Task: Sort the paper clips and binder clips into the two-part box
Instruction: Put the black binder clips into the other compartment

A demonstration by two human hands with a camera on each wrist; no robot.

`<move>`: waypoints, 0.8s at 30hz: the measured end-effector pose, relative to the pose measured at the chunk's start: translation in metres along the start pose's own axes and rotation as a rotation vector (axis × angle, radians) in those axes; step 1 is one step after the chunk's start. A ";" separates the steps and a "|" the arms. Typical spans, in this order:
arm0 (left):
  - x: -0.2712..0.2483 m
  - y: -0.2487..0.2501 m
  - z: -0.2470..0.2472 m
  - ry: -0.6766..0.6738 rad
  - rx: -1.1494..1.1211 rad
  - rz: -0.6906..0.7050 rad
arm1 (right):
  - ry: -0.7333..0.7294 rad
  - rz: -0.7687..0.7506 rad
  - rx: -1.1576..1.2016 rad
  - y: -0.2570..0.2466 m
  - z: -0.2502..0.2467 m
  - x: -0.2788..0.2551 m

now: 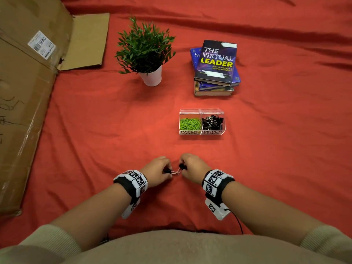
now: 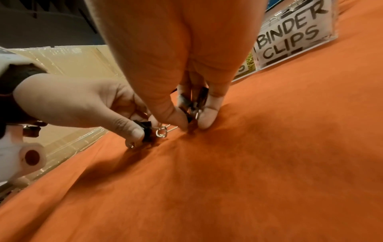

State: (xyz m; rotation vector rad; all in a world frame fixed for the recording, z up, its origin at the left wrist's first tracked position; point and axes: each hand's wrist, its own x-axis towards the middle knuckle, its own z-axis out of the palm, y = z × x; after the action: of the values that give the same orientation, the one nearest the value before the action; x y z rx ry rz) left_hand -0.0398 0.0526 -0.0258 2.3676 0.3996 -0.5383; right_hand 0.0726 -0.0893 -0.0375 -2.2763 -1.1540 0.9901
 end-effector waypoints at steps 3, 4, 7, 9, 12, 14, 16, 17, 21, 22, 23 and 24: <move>0.003 0.008 -0.008 0.017 -0.008 -0.004 | 0.059 0.115 0.171 0.006 -0.001 0.002; 0.005 0.011 -0.011 0.021 -0.015 -0.010 | 0.055 0.158 0.241 0.008 -0.003 0.002; 0.011 0.021 -0.021 0.048 -0.046 -0.009 | 0.055 0.262 0.543 0.015 -0.018 0.002; 0.018 0.032 -0.029 0.089 -0.100 0.004 | 0.136 0.290 0.685 0.023 -0.036 -0.001; 0.034 0.055 -0.037 0.180 -0.203 0.038 | 0.276 0.291 0.742 0.036 -0.070 -0.005; 0.051 0.075 -0.039 0.230 -0.254 0.035 | 0.361 0.286 0.694 0.042 -0.092 -0.005; 0.072 0.095 -0.043 0.280 -0.273 0.022 | 0.418 0.292 0.632 0.047 -0.114 -0.002; 0.083 0.105 -0.046 0.306 -0.272 0.014 | 0.439 0.305 0.613 0.050 -0.124 0.001; 0.124 0.135 -0.060 0.387 -0.188 -0.016 | 0.505 0.323 0.459 0.066 -0.155 0.022; 0.131 0.139 -0.063 0.393 -0.138 -0.035 | 0.488 0.327 0.423 0.068 -0.160 0.025; 0.138 0.140 -0.064 0.384 -0.086 -0.054 | 0.459 0.334 0.390 0.069 -0.164 0.028; 0.143 0.141 -0.065 0.363 -0.031 -0.067 | 0.428 0.335 0.356 0.069 -0.167 0.029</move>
State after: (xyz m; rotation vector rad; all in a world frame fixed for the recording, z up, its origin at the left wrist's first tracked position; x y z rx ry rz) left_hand 0.1602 0.0135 0.0275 2.4284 0.6451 -0.1268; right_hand 0.2447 -0.1109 0.0193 -2.2661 -0.3946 0.6951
